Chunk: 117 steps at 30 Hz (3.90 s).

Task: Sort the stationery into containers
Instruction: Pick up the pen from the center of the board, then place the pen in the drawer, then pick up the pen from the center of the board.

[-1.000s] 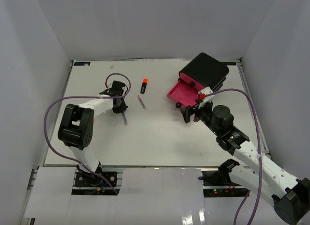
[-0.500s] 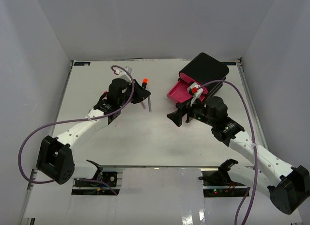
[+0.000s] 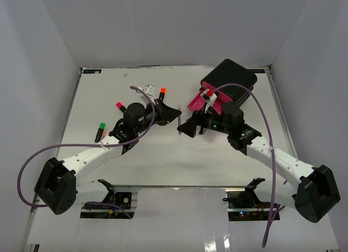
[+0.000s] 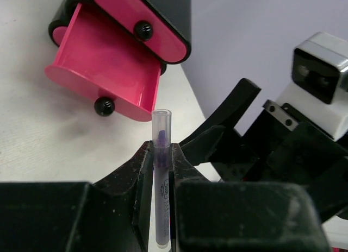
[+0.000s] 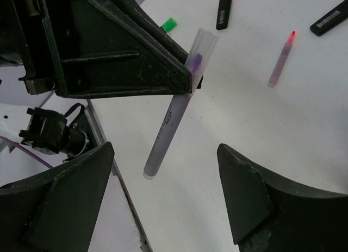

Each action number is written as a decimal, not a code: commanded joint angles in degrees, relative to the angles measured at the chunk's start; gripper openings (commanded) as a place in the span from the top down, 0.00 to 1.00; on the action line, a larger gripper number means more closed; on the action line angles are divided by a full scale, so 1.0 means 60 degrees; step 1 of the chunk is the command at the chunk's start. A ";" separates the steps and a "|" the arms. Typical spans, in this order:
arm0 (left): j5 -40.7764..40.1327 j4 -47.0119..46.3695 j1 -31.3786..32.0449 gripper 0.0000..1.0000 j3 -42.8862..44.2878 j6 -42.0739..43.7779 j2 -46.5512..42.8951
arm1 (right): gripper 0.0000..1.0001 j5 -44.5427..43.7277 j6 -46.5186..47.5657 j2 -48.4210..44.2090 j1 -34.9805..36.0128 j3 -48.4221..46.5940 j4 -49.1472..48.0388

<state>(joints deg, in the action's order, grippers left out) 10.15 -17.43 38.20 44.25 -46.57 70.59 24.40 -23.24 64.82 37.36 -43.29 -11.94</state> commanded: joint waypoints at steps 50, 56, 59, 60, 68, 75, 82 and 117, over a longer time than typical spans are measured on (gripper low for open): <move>-0.3860 0.8163 -0.3450 0.02 -0.0181 0.3044 -0.2799 | 0.92 -0.8931 0.6892 0.4385 -0.0925 -0.4137 0.4173; -0.3597 0.8325 -0.4563 0.02 -0.0490 0.3176 -0.2669 | 0.56 -0.7353 0.6658 0.3790 -0.0939 -0.4358 0.4291; -0.3523 0.8354 -0.4915 0.02 -0.0578 0.3162 -0.2507 | 0.43 -0.6603 0.6409 0.2986 -0.0939 -0.4052 0.4146; -0.3538 0.8354 -0.5090 0.02 -0.0607 0.3132 -0.2420 | 0.40 -0.6427 0.6336 0.2735 -0.0925 -0.3891 0.4014; -0.3830 0.8574 -0.6057 0.02 -0.0753 0.2883 -0.2185 | 0.34 -0.4465 0.5589 -0.0107 -0.0939 -0.2280 0.2974; -0.3802 0.8560 -0.7156 0.02 -0.0593 0.2898 -0.1277 | 0.32 -0.3876 0.5368 -0.1252 -0.0939 -0.0974 0.1844; -0.3450 0.8399 -0.8006 0.02 -0.0534 0.2942 -0.0369 | 0.33 -0.4170 0.5442 -0.1589 -0.0925 -0.0565 0.1435; -0.2380 0.6538 -0.8285 0.11 -0.0988 0.3850 0.1214 | 0.34 -0.4624 0.5647 -0.1721 -0.0559 -0.0344 0.1273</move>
<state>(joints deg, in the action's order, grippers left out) -4.62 22.31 -11.14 38.72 -22.98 78.41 -2.37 9.91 55.53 33.52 -45.93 -1.52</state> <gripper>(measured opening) 0.893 0.667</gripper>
